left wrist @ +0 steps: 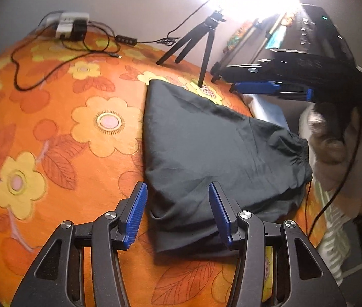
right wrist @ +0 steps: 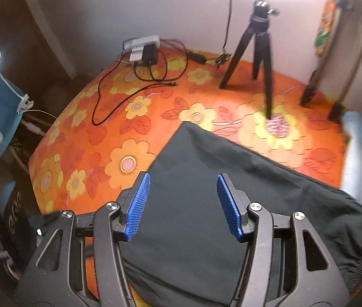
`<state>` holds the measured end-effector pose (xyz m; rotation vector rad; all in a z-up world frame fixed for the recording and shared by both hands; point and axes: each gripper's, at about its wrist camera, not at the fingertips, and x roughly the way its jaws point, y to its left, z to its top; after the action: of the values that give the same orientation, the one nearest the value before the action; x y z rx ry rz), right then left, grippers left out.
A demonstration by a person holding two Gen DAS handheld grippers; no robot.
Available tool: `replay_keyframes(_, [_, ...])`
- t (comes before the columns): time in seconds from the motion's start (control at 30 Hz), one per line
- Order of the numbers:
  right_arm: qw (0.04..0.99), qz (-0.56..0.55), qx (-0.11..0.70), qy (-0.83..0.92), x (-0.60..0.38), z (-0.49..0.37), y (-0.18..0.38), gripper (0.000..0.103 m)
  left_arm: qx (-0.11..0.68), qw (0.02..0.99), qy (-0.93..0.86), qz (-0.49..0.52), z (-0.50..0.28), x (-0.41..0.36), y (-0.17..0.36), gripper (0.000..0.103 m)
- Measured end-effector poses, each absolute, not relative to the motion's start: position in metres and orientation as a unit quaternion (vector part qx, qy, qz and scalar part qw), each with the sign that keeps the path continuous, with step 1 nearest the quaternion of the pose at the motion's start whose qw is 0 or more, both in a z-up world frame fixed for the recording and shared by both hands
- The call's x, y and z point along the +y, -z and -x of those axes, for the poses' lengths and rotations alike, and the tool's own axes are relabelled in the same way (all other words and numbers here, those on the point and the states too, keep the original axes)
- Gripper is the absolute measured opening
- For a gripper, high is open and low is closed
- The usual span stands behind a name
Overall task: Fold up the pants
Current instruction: 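Move both open grippers to the folded end of the pants, then grasp the folded pants end with both grippers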
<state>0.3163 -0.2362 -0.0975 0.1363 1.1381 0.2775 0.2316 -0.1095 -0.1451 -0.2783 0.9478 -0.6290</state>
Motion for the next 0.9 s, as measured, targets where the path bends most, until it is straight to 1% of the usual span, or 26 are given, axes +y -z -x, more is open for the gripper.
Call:
replay_keyframes(0.13, [0.806, -0.091, 0.568, -0.14, -0.214, -0.339, 0.126, 0.057, 0.458, 0.826, 0.291, 0.151, -0.236, -0.11, 0.154, 0.049])
replay_keyframes(0.3, [0.789, -0.088, 0.595, -0.122, -0.189, -0.364, 0.156, 0.057, 0.46, 0.825, 0.29, 0.155, -0.237, -0.111, 0.158, 0.049])
replay_keyframes(0.5, [0.774, -0.059, 0.625, -0.078, -0.172, -0.396, 0.182, 0.057, 0.466, 0.822, 0.295, 0.141, -0.235, -0.121, 0.166, 0.049])
replay_keyframes(0.63, [0.763, -0.041, 0.643, -0.055, -0.167, -0.407, 0.193, 0.057, 0.459, 0.826, 0.297, 0.14, -0.232, -0.124, 0.166, 0.045])
replay_keyframes(0.7, [0.761, -0.031, 0.646, -0.047, -0.163, -0.409, 0.195, 0.057, 0.453, 0.828, 0.297, 0.142, -0.231, -0.124, 0.166, 0.025])
replay_keyframes(0.73, [0.758, -0.027, 0.65, -0.046, -0.162, -0.41, 0.197, 0.057, 0.45, 0.83, 0.296, 0.142, -0.23, -0.124, 0.165, 0.022])
replay_keyframes(0.77, [0.755, -0.026, 0.653, -0.046, -0.161, -0.411, 0.198, 0.057, 0.445, 0.832, 0.298, 0.144, -0.228, -0.124, 0.164, 0.015])
replay_keyframes(0.8, [0.754, -0.025, 0.655, -0.044, -0.16, -0.412, 0.199, 0.057, 0.44, 0.834, 0.301, 0.144, -0.226, -0.124, 0.162, 0.011])
replay_keyframes(0.9, [0.753, -0.01, 0.657, -0.041, -0.154, -0.412, 0.2, 0.057, 0.423, 0.841, 0.308, 0.138, -0.221, -0.125, 0.155, 0.008])
